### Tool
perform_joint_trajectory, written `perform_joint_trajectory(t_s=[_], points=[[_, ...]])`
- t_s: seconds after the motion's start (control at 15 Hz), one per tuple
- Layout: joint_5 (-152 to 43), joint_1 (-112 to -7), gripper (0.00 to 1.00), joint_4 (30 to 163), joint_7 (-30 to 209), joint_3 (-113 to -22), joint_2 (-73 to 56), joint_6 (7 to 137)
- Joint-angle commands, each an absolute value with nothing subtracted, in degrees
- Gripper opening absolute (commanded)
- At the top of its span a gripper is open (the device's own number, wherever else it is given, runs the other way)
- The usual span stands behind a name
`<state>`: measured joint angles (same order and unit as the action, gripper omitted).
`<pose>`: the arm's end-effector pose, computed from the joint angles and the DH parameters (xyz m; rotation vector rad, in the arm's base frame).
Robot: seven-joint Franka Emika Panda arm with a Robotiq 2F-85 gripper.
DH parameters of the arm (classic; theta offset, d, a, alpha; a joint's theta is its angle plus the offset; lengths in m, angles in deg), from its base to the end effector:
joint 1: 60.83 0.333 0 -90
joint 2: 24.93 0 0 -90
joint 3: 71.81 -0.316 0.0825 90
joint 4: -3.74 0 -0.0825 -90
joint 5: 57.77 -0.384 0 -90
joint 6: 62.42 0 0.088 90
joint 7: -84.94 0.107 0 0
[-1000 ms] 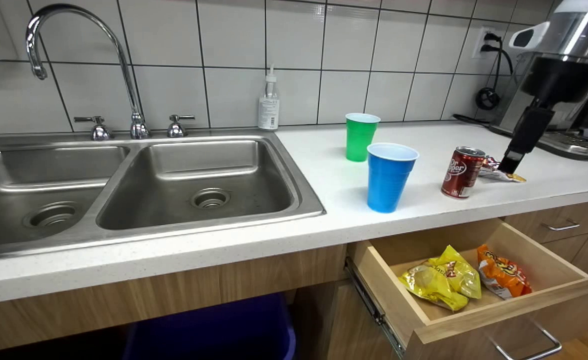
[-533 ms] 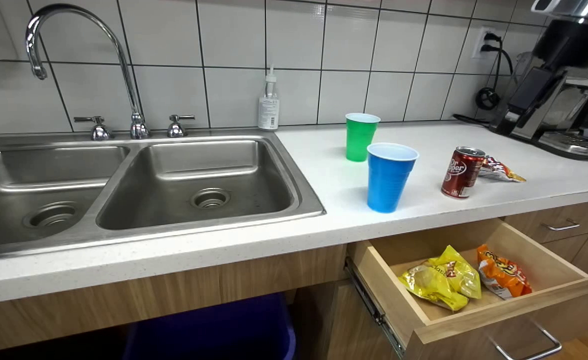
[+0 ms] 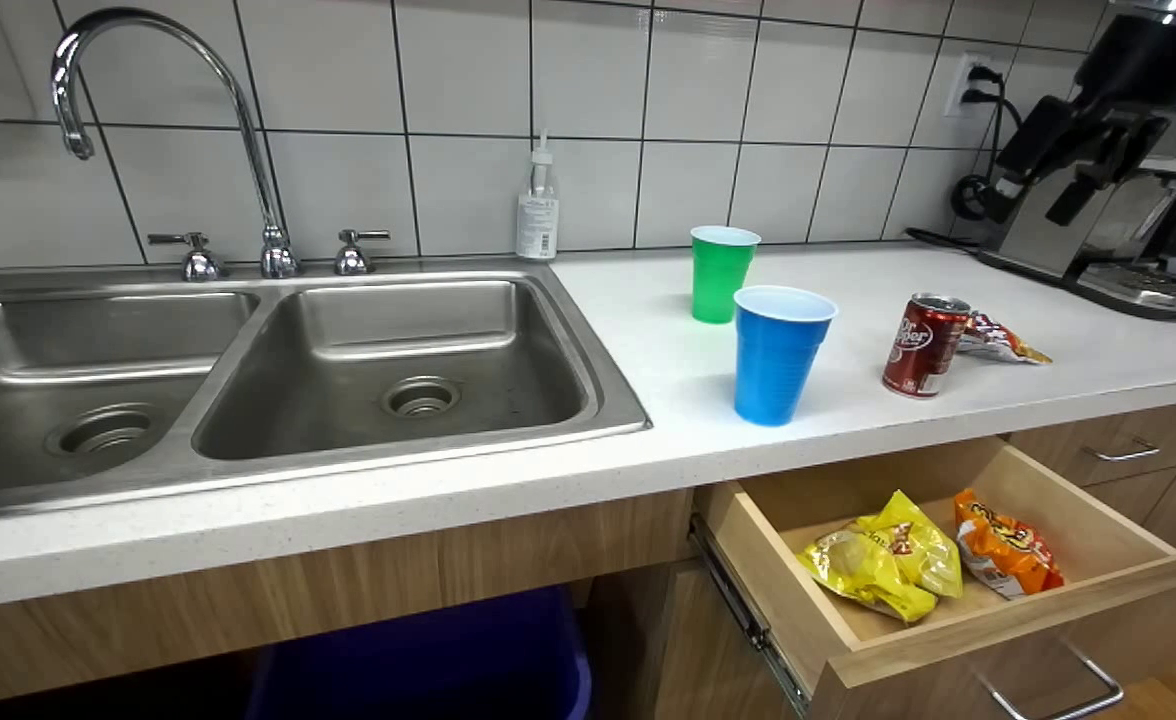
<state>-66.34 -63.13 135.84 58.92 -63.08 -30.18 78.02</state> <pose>0.5110 -0.1003 0.4071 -3.0645 -0.2402 -0.4043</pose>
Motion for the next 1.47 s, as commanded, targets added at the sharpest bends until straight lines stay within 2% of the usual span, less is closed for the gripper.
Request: perform_joint_trajectory(t_s=[0.0, 0.33, 0.4, 1.4], points=[[-64.6, -65.1, 1.0, 130.3, 70.0, -63.6, -24.7, 79.5], [-60.7, -66.6, 1.0, 124.7, 85.5, -63.0, -18.0, 80.6], [-63.1, -66.6, 1.0, 128.2, 79.4, -63.8, -21.2, 80.6], [-62.7, -66.7, 1.0, 127.8, 80.3, -63.9, -20.3, 80.6]])
